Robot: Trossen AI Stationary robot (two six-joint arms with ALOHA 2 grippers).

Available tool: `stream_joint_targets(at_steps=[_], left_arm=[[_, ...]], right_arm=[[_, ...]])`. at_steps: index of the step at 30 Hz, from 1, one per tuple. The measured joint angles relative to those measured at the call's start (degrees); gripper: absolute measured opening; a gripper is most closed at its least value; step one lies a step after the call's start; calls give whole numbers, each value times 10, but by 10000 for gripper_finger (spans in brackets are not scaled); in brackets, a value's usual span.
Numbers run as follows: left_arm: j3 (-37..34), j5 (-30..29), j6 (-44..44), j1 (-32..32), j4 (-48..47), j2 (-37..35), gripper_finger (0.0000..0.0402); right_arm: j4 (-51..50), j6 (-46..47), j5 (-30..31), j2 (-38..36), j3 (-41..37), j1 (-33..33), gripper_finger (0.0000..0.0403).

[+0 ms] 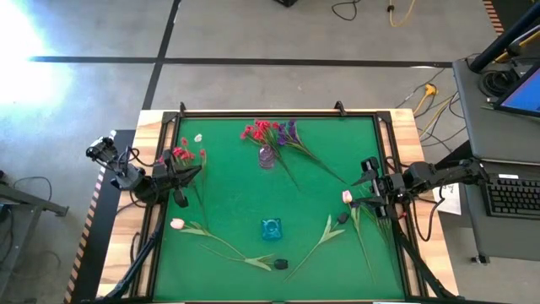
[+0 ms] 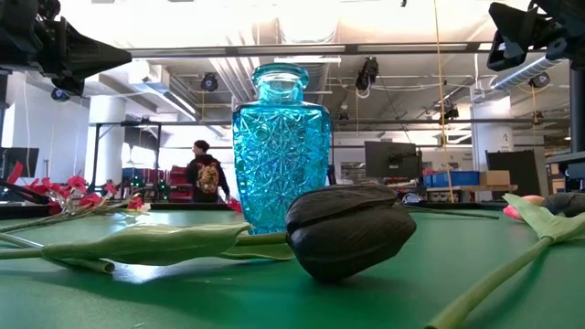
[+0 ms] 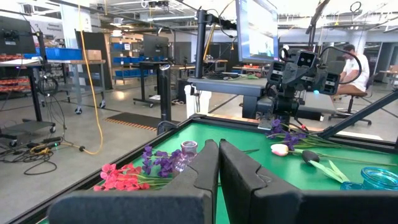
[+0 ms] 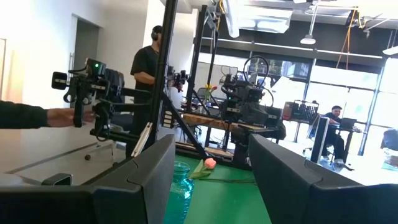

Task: Sort flowers into vase by color

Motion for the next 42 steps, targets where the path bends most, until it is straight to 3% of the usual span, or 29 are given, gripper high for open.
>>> stream_joint_targets(at_steps=[14, 21, 27, 36, 42], left_arm=[[0, 0, 30, 0, 0, 0, 0], [0, 0, 30, 0, 0, 0, 0], [0, 0, 30, 0, 0, 0, 0], [0, 0, 30, 0, 0, 0, 0], [0, 4, -101, 0, 43, -1, 0]], right_arm=[[0, -1, 0, 0, 0, 0, 199], [0, -297, 5, 0, 0, 0, 199], [0, -410, 5, 0, 0, 0, 199], [0, -355, 5, 0, 0, 0, 199], [19, -191, 7, 0, 0, -1, 199]])
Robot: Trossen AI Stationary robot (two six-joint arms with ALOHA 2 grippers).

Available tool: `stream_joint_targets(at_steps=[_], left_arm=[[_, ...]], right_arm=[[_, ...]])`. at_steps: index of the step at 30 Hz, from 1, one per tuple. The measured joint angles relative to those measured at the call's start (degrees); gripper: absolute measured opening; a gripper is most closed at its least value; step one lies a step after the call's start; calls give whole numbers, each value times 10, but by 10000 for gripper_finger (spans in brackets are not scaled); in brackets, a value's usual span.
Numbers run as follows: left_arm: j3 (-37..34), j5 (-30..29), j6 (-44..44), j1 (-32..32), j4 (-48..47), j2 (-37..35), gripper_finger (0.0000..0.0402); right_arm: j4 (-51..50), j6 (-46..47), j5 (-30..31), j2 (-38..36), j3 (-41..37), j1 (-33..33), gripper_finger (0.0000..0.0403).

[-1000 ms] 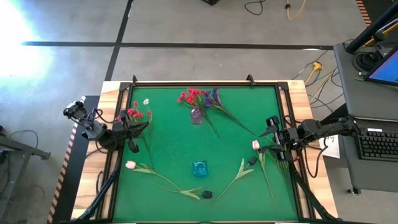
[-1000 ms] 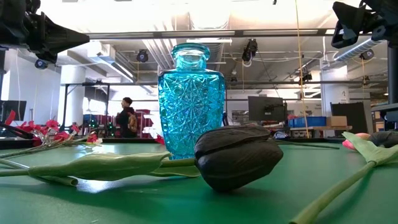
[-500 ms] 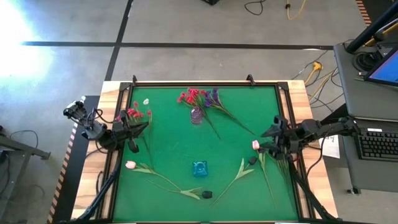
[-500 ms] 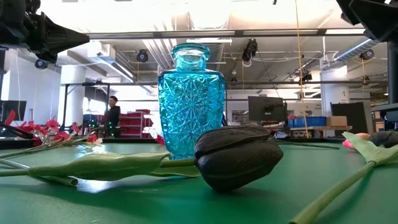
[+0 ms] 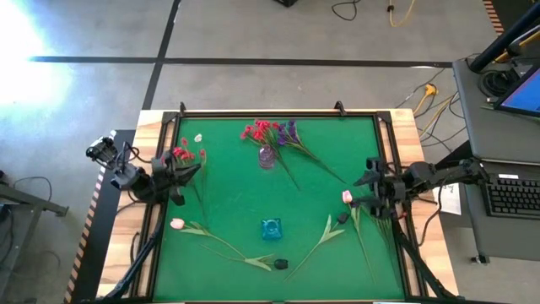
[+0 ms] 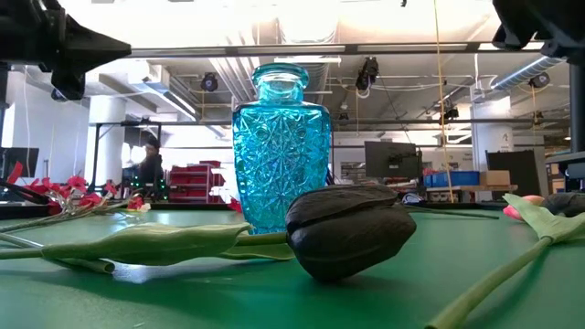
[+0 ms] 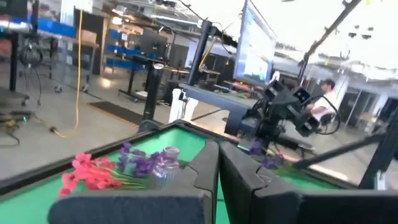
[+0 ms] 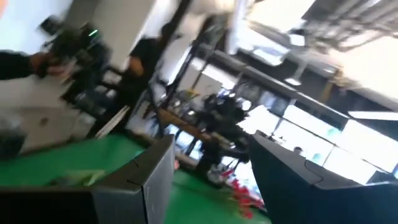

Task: Sort flowers into vase by color
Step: Put the left red flowers into the purple vase

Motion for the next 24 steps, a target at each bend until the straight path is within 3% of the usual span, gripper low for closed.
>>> stream_joint_targets(at_steps=[3, 7, 9, 17, 24], left_arm=[[0, 1, -4, 0, 4, 0, 0], [0, 0, -4, 0, 49, 1, 0], [0, -2, -4, 1, 58, 2, 0], [0, -4, -149, 21, 119, 47, 0], [11, 12, -244, 67, 189, 210, 0]], right_arm=[[76, 101, 55, 7, 0, -1, 199], [122, 239, 237, 22, 0, -1, 199], [110, 264, 286, 29, 0, -1, 199], [104, 291, 273, 36, 0, -1, 199], [85, 350, 273, 36, 0, -1, 199]])
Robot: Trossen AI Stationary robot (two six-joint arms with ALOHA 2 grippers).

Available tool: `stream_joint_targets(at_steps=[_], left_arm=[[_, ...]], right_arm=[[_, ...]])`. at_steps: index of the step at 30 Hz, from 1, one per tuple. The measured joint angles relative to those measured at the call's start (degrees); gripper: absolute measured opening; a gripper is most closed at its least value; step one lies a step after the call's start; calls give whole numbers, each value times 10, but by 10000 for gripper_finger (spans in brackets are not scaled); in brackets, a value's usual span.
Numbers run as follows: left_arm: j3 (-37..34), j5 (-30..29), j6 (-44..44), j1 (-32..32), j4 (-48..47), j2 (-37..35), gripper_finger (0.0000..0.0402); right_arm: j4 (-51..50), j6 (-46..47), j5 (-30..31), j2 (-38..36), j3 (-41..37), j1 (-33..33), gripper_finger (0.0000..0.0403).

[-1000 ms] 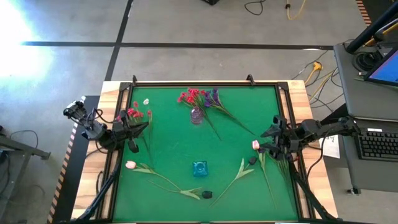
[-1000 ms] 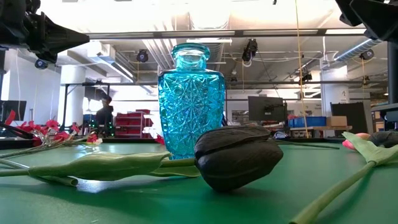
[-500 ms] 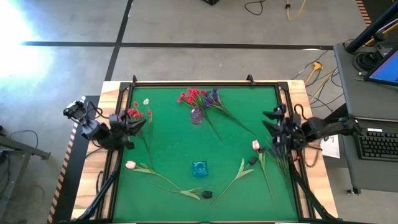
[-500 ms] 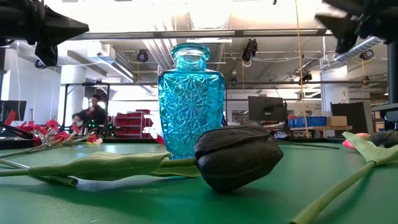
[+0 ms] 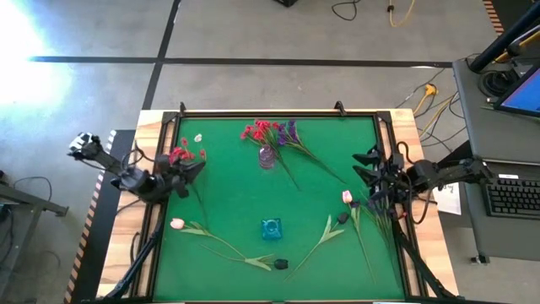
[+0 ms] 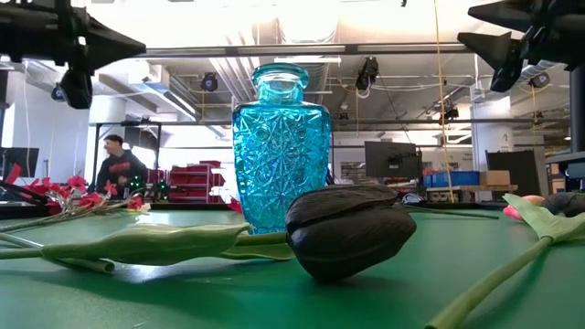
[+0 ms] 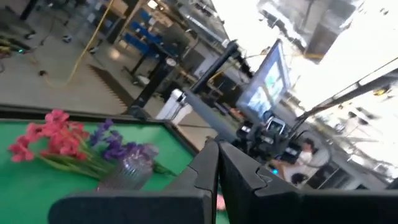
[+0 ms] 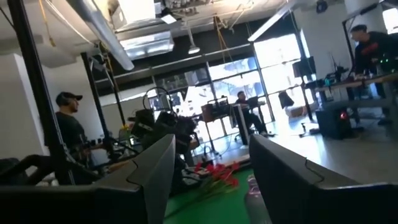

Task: Sort flowers into vase by color
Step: Put the left red flowers into the purple vase

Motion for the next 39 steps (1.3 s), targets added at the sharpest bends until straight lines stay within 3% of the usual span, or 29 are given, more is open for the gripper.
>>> stream_joint_targets(at_steps=[6, 10, 17, 22, 26, 31, 39], left_arm=[[91, 29, -4, 3, -22, 124, 0], [172, 35, -34, 3, -153, 182, 0], [327, 76, -379, 3, -611, 272, 0], [381, 101, -559, 5, -812, 343, 0], [394, 173, -644, 13, -869, 381, 0], [390, 195, -708, 13, -866, 423, 9], [386, 246, -798, 14, -866, 476, 85]], right_arm=[[1, 9, 0, 0, 0, 0, 199], [7, 21, 0, 0, 0, 0, 199], [12, -5, 0, 8, 28, 0, 199], [6, -46, 0, 37, 65, 0, 199], [-27, -58, 0, 68, 98, 0, 199], [-90, -68, 0, 110, 134, 0, 199], [-166, -39, 0, 170, 180, 0, 199]])
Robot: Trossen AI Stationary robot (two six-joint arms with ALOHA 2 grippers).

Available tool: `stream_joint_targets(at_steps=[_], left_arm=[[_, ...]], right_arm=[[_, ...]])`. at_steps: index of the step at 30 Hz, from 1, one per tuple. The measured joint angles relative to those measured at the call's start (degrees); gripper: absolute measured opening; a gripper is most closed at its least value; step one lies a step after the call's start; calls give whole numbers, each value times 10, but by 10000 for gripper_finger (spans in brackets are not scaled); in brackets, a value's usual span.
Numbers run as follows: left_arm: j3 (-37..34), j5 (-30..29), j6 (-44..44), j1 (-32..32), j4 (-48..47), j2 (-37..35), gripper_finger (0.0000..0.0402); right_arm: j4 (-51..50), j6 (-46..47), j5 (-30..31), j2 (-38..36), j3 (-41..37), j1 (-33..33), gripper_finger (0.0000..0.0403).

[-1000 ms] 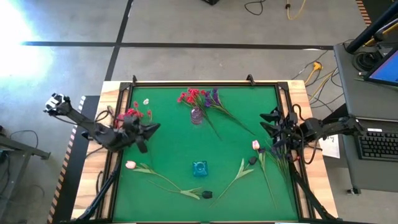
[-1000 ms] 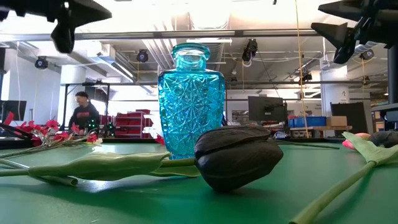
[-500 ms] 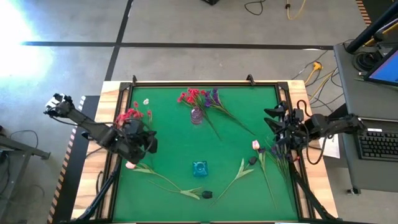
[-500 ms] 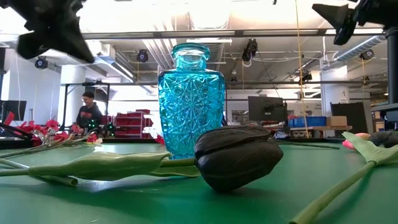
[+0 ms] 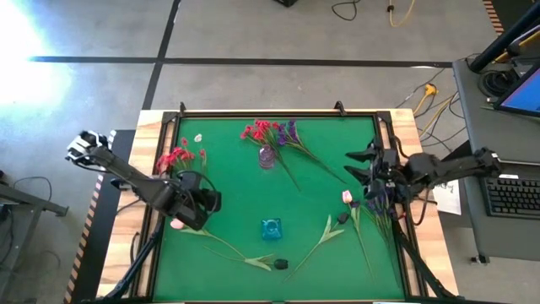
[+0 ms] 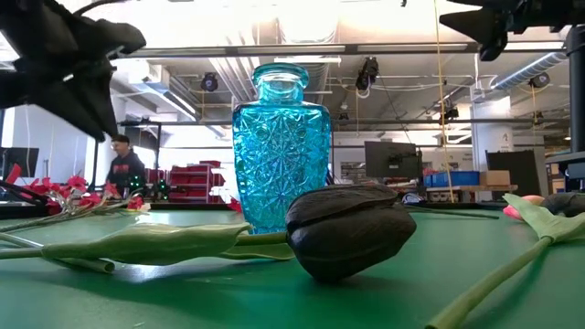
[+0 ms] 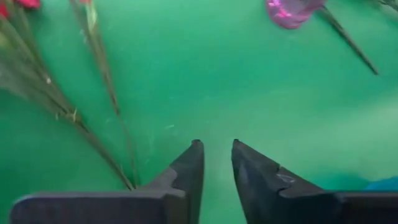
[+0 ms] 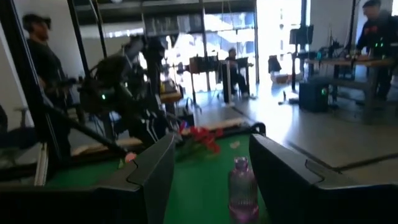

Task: Sort flowers into vase by color
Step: Put the left red flowers into the purple vase

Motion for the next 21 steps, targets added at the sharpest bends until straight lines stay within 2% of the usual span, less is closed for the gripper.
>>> stream_joint_targets(at_steps=[4, 8, 11, 21], left_arm=[[0, 27, -45, 10, -12, 32, 133], [0, 81, -89, 22, -92, 59, 178], [-3, 84, -116, 23, -114, 66, 204], [-58, 62, -146, 31, -42, 84, 216]], right_arm=[[-16, 5, 0, 20, 9, 0, 199], [-17, 19, 0, 34, 11, 0, 199], [-16, 34, 0, 39, 11, 0, 199], [-16, 60, 0, 41, 8, 0, 199]])
